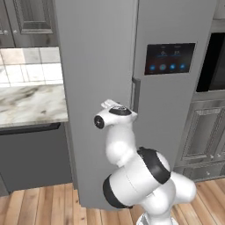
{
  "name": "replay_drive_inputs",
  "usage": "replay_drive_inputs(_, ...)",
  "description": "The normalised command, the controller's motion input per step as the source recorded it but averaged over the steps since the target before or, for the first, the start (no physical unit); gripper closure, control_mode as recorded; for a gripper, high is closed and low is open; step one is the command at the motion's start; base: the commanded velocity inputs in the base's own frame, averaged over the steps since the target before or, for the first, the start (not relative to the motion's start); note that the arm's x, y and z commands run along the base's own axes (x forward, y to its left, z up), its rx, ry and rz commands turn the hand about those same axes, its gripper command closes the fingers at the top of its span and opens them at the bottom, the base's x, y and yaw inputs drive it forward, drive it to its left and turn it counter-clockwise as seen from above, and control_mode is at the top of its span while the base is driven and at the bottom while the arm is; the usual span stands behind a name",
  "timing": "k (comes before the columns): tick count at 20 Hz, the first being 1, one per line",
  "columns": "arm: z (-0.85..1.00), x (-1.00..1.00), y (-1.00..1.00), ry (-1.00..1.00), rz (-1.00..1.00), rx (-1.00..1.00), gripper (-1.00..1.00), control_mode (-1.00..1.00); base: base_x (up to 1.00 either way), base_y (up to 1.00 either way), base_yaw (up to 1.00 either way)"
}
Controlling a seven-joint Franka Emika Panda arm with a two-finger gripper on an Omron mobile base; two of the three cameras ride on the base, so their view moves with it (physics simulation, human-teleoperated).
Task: There's a chicken drumstick in the fridge that needs to be moved to the freezer for freezing. Pick up the chicken drumstick from the fridge, place it on any shelf in the freezer, and close the fridge and freezer doors when done.
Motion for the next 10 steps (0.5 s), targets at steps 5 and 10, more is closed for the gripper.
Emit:
replay_drive_inputs(5,0.01,0.33,-0.49,0.0,0.0,0.05,-1.0,-1.0,0.0,0.0,0.0)
replay_drive_inputs(10,0.13,0.32,-0.38,0.0,0.0,0.06,-1.0,-1.0,0.0,0.0,0.0)
